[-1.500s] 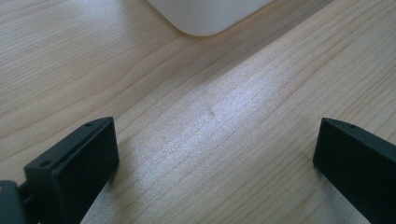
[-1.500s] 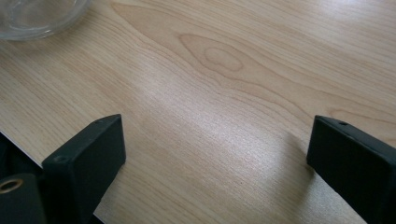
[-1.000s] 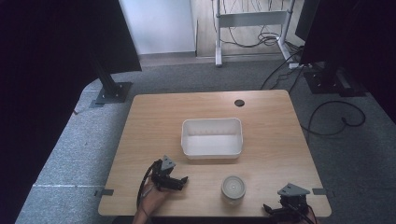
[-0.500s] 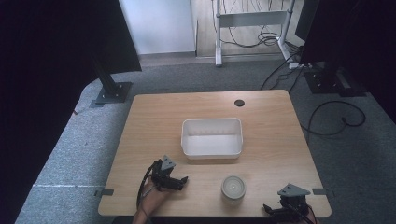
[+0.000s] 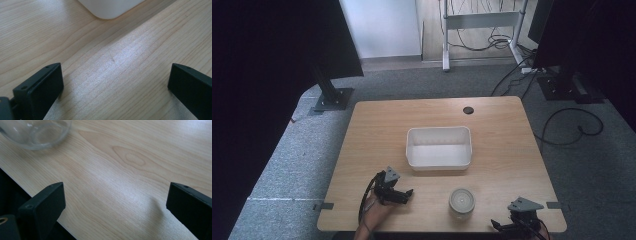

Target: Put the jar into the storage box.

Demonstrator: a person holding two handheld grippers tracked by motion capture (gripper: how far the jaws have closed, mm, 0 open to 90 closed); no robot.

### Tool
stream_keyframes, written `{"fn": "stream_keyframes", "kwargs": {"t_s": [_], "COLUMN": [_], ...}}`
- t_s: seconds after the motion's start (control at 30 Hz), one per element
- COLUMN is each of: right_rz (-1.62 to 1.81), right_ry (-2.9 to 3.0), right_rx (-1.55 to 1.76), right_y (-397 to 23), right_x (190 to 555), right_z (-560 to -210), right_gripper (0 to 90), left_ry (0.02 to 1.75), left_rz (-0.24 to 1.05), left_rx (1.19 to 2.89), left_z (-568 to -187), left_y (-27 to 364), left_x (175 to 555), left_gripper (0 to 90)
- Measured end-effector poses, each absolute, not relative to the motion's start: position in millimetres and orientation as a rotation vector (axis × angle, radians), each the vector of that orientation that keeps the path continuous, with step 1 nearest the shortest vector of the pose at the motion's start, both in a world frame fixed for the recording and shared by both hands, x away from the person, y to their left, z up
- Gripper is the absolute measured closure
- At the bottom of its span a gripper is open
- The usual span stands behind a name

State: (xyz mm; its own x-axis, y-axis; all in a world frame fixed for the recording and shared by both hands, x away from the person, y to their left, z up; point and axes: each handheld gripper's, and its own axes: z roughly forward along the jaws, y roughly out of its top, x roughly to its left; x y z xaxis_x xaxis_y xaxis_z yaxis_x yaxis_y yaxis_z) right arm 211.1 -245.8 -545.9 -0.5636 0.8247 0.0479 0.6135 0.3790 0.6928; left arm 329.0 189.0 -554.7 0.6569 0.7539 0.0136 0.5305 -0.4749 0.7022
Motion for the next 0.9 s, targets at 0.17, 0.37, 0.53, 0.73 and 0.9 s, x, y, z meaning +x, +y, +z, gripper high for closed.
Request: {"fn": "stream_keyframes", "kwargs": {"t_s": [0.17,0.37,0.53,0.73,0.9], "right_rz": [1.005,1.049,1.076,1.105,1.129], "right_ry": [2.343,2.343,2.348,2.34,2.349], "right_rx": [1.236,1.216,1.184,1.161,1.129], "right_y": [-241.9,-237.4,-231.0,-225.2,-218.3], "right_x": [210.4,210.6,210.2,210.5,210.8], "right_z": [-541.6,-537.6,-534.6,-530.7,-527.8], "right_gripper": [2.3,2.2,2.2,2.4,2.4], "left_ry": [0.99,0.99,0.988,0.988,0.99], "left_rz": [0.423,0.423,0.424,0.424,0.423], "left_rx": [2.191,2.191,2.197,2.196,2.192], "left_z": [-554.8,-554.7,-554.5,-554.6,-554.7], "left_y": [188.9,188.9,189.2,189.2,188.9], "left_x": [329.0,329.0,329.0,329.0,329.0], "left_gripper": [0.0,0.0,0.0,0.0,0.0]}}
